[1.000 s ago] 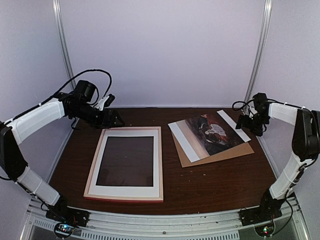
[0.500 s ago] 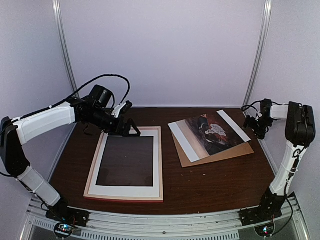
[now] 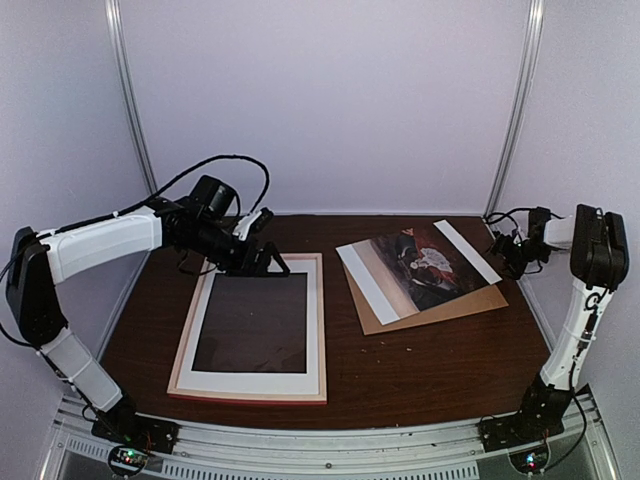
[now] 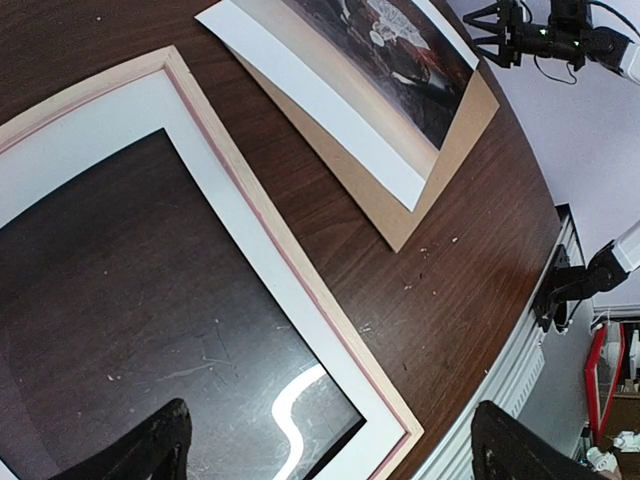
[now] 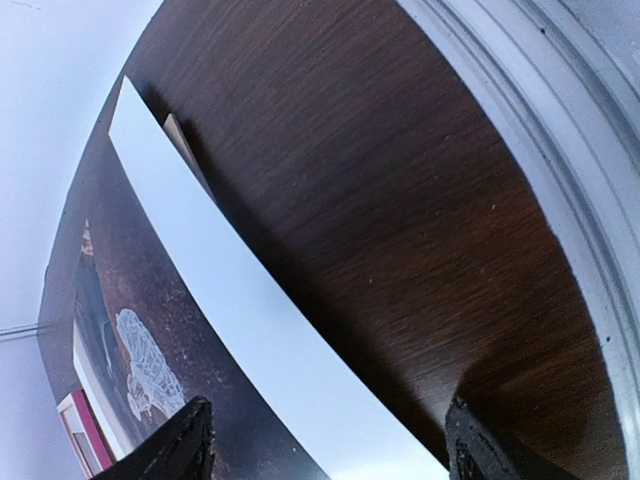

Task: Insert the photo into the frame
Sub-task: Adjust the backboard at the center of the board.

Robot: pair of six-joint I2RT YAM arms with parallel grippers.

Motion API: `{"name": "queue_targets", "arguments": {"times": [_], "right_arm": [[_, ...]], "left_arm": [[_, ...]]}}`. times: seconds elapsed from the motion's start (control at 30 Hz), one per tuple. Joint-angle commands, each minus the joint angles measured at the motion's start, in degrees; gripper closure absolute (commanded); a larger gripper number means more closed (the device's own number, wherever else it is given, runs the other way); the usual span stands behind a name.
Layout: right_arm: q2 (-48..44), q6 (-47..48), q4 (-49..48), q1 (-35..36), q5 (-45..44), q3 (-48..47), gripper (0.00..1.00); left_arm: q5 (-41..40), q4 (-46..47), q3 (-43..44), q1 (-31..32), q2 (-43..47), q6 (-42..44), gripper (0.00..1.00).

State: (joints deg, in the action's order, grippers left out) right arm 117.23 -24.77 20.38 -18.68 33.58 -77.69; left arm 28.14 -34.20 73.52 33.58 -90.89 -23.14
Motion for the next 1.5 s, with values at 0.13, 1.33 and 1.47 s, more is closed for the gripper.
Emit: {"name": "queue_targets", "arguments": {"times": [0.13, 1.33, 1.47], "right_arm": [[-4.24, -0.06, -2.58, 0.15, 6.43, 13.36, 0.24], [-20.73, 4.81, 0.36, 6.67, -5.92, 20.52, 0.31], [-17.93, 5.63, 0.94, 9.10, -9.00, 15.92, 0.29]], "left_arm": [[0.95, 2.91, 1.66, 0.65, -1.68, -0.68, 0.02], [-10.22, 1.32, 21.42, 14.89, -24.17, 1.25, 0.02], [-13.36, 1.30, 25.87, 16.25, -29.50, -0.44, 0.02]]}}
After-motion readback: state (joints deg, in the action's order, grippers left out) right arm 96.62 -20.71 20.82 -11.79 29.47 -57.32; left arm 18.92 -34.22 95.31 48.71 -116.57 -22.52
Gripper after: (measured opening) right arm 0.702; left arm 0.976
